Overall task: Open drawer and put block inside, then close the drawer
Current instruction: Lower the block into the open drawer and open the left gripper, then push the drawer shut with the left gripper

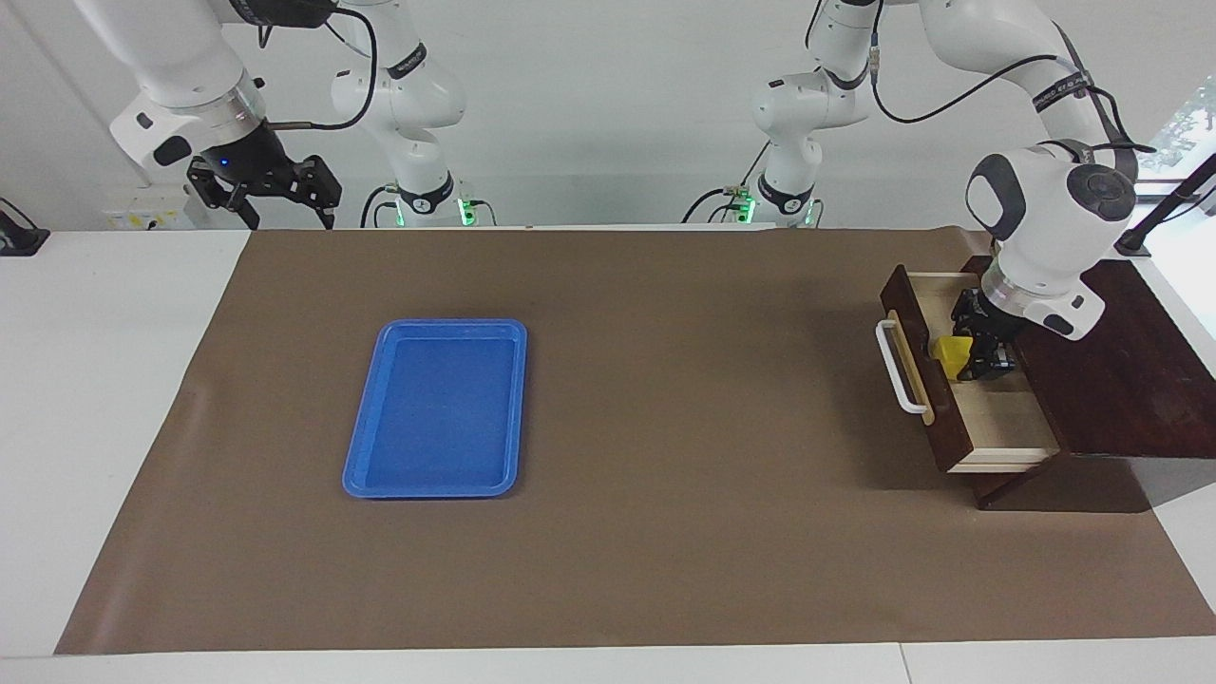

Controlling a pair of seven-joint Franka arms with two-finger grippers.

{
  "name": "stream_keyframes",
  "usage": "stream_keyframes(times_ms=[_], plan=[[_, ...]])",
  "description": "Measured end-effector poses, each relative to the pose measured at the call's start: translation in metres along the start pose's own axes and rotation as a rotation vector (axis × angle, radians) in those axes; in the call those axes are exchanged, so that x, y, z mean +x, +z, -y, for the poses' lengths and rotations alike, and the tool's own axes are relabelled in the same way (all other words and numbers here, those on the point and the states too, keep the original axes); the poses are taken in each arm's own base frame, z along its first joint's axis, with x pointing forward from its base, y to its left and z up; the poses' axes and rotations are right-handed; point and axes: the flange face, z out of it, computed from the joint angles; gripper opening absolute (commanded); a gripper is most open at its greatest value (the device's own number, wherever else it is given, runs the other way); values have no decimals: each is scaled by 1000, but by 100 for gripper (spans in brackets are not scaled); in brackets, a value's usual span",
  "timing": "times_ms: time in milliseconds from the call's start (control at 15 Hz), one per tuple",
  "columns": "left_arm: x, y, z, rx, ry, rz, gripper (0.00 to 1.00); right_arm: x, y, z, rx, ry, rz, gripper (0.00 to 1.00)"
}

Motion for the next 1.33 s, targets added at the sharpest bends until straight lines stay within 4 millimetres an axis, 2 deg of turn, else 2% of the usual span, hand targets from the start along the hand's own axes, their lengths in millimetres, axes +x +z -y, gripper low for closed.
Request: stream_keyframes(times_ms=[66, 133, 199, 399, 532, 665, 797, 930, 997, 1130, 1329], plan=[[0, 0, 1, 0, -6, 0, 0, 2, 2, 0, 0, 3, -8, 100], [0, 0, 1, 0, -11, 0, 64, 4, 5, 0, 0, 6, -13, 100], [0, 0, 1, -1, -14, 0, 100, 5, 8, 1, 0, 5, -15, 100], [-1, 4, 3, 8, -17, 2, 100, 6, 9, 1, 0, 5, -18, 100], [0, -3, 1, 1, -19, 0, 100, 7, 7, 1, 0, 5, -22, 100], [4, -25, -2, -1, -24, -3, 100, 7, 4, 1, 0, 5, -30, 100], [5, -60, -4, 0, -29, -2, 100, 7, 2, 1, 1, 5, -30, 100], [-3, -92, -4, -3, -21, 10, 100, 5, 3, 1, 1, 5, -15, 100], [-14, -102, -4, -6, -6, 15, 100, 5, 4, 1, 1, 5, -10, 100], [-48, -108, -8, -10, -2, 20, 100, 4, 4, 1, 1, 5, -9, 100], [-101, -101, -12, 0, 10, 22, 100, 4, 3, 1, 1, 4, -11, 100]])
